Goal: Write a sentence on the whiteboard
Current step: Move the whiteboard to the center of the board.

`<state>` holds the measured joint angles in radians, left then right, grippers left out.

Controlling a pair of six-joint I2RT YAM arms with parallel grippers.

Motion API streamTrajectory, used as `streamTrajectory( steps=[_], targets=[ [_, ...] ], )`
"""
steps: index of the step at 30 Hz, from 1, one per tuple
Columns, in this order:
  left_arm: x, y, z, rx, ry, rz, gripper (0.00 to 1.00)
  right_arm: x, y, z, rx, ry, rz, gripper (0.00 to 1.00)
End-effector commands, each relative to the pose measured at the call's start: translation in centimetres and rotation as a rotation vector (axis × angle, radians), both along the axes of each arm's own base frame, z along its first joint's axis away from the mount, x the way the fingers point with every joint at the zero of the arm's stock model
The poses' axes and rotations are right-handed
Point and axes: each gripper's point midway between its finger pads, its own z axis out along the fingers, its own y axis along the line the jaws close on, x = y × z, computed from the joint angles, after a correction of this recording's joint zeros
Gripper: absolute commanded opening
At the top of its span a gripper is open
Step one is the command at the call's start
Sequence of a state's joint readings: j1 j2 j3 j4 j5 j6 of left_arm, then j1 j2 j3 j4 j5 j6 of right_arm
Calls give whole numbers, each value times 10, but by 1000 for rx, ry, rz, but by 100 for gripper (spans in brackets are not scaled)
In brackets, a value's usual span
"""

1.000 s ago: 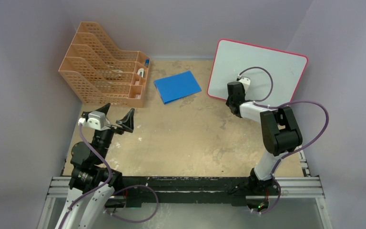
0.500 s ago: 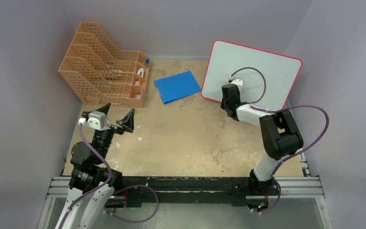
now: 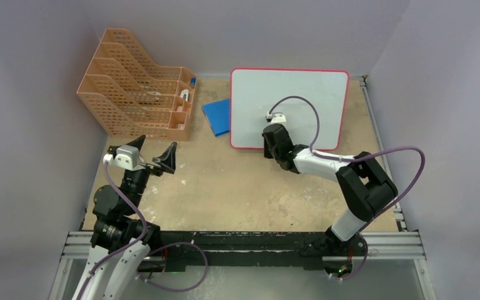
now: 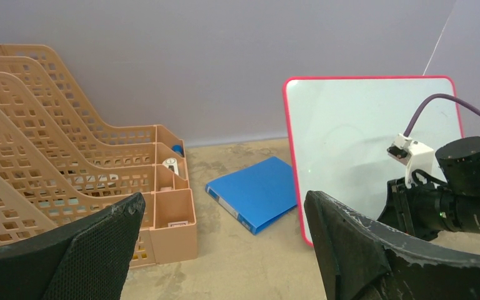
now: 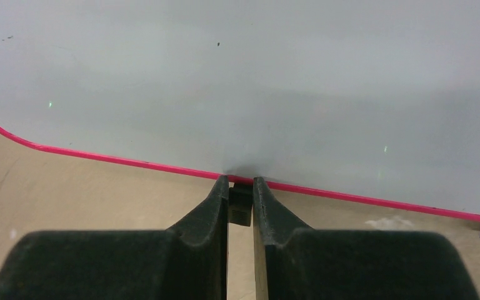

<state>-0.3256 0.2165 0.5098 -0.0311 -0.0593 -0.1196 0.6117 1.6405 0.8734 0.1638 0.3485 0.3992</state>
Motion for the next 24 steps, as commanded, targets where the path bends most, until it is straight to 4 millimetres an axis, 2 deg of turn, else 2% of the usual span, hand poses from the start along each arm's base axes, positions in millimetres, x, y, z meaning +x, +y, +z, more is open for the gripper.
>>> streamTrajectory(
  steps=[1,6,12,19,24],
  targets=[
    [-1,3,13,-11,-43,12,97,-14,54,34,133,-82,119,0],
    [0,4,14,-11,-43,21,97,-40,92,34,168,-90,214,0],
    [0,6,14,-12,-41,31,97,-65,126,33,185,-100,316,0],
    [1,9,14,-19,-38,44,97,-84,148,30,189,-98,382,0],
    [2,10,13,-19,-34,50,97,-100,148,21,187,-61,397,0]
  ],
)
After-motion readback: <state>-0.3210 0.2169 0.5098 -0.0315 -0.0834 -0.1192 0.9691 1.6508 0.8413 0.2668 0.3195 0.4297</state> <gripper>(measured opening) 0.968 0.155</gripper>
